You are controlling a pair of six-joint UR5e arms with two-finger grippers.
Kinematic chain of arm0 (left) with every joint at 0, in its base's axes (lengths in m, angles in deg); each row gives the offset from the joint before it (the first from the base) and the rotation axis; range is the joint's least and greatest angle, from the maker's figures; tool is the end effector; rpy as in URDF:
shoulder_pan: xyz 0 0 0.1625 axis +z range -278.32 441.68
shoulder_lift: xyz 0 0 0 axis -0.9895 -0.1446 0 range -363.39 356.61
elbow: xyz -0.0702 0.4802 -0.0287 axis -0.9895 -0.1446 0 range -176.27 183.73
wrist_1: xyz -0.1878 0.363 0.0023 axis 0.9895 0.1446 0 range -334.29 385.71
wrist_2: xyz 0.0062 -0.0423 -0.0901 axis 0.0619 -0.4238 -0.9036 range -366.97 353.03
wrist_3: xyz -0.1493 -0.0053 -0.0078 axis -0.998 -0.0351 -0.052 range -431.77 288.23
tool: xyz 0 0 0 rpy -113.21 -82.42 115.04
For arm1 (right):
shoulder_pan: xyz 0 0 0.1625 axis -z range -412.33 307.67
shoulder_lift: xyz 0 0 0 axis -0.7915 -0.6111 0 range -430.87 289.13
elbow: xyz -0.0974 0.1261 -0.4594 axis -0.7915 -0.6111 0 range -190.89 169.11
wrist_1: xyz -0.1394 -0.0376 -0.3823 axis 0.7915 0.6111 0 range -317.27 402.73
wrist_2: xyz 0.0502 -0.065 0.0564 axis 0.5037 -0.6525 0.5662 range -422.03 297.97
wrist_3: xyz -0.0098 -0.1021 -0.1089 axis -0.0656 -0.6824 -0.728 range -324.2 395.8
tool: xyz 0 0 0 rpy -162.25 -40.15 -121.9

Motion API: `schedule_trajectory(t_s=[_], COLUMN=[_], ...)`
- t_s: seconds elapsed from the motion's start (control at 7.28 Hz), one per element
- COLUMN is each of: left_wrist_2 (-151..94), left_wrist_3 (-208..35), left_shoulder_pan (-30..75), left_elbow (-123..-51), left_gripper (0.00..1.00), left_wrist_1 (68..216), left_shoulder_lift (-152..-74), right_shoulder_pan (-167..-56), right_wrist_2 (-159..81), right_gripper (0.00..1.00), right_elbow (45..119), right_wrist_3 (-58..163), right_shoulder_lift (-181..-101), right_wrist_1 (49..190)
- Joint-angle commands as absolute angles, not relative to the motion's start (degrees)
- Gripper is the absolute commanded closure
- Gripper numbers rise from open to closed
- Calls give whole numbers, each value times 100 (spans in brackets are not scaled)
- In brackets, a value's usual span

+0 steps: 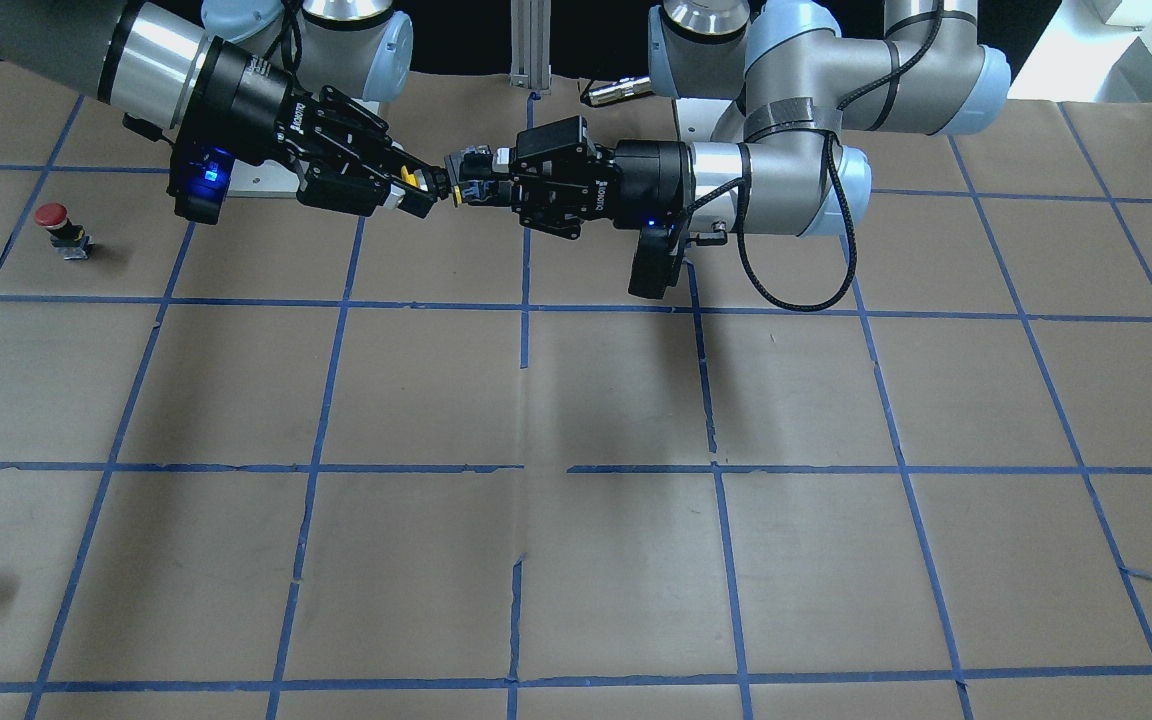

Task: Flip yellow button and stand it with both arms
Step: 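Open the left gripper and pull it back while the right gripper holds the button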

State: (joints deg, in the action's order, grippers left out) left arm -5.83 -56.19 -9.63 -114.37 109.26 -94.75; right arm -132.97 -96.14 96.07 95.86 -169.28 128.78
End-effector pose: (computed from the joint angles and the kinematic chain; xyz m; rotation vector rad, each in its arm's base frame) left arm -0.2929 -0.4321 0.4168 0.0788 -1.5885 -0.1252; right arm 0.1904 -0.4267 0.4827 1.3838 1.7694 0.7313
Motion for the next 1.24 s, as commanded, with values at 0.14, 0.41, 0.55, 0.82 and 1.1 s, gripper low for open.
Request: schedule_trajectory(t_s=[0.14,0.41,0.55,0.82,1.1], left_wrist_2=[-591,-582,-556,-59,1074], left_wrist_3=[-5648,-5657,-5857,-7562,-9410], left_shoulder_pan=[-963,-963,-929,-884,-893], left_elbow=[-11439,-11431,-11344,-11229,-11255], left_gripper=[0,0,0,0,0], left_wrist_1=[10920,10920,10920,9628,7387], left_shoulder_lift=[-9497,-9523,-9515,-9541,-9690], right_shoulder_pan=[-13284,-13231,-13196,-13161,-12951], right_wrist_2=[-9596,-9648,-9909,-11208,-12629], right_gripper=[92,92,92,92,93], right_elbow=[9590,9520,9459,9161,9177], right_wrist_3=[9583,9574,9505,8614,6258], right_shoulder_lift=[-16931,-16913,-16896,-16896,-16887], right_wrist_1=[12877,12895,12973,12956,13017])
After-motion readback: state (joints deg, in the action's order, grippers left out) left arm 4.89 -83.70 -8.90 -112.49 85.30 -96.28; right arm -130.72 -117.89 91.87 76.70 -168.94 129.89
